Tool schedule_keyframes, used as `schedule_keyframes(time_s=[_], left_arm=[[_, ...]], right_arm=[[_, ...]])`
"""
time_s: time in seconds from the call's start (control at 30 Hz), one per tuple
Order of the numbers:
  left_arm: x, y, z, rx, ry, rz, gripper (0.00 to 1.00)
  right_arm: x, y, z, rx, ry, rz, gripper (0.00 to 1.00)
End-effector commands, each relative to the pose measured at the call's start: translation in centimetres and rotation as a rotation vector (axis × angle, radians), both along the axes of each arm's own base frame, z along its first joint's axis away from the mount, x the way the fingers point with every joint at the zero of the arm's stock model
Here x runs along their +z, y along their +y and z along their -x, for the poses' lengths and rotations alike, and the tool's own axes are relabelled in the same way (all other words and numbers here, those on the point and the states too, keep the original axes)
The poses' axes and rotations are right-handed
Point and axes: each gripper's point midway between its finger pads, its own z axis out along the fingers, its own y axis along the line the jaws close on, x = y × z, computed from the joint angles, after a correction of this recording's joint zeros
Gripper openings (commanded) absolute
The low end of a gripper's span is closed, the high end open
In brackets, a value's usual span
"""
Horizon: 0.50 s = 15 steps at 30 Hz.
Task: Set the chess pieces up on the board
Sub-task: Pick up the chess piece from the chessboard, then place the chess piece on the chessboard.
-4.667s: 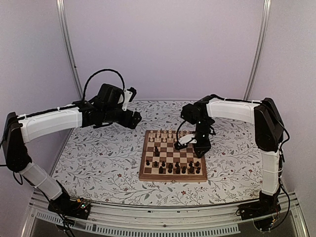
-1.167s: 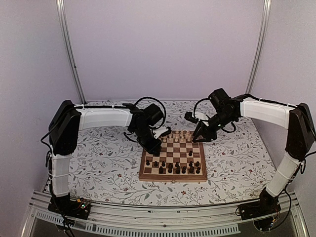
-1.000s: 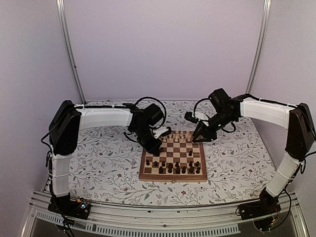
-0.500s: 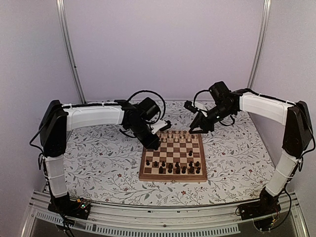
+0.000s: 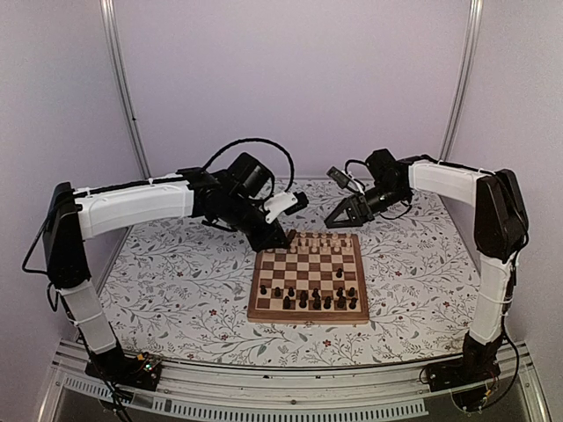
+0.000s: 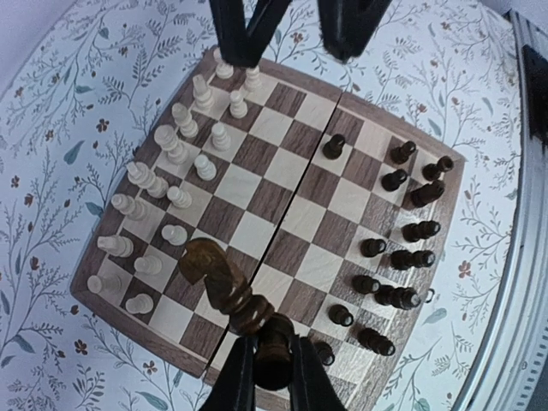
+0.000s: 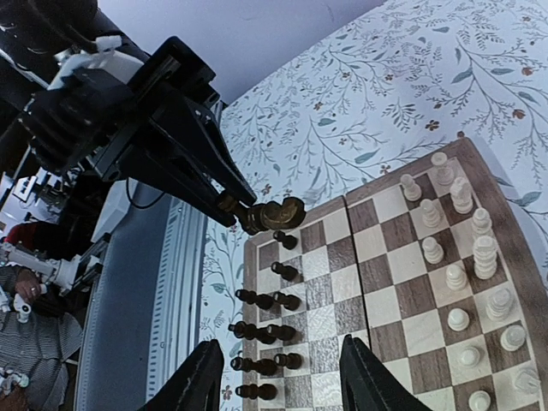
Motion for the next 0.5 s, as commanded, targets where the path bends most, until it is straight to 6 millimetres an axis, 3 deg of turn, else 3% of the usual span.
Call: schedule_keyframes(time_s=[0.0,0.47], left_arm=[[4.2,-2.2,1.4,-0.096,-0.069,0.131,0.0],[5.4,-5.2,2.9,-0.173,-0.088,0.158,0.01]], right_arm=[[2.2,1.0,1.3,0.066,0.192,-0.156,0.51],[1.8,4.0,3.9,0.161,0.319,-0.187,0.51]])
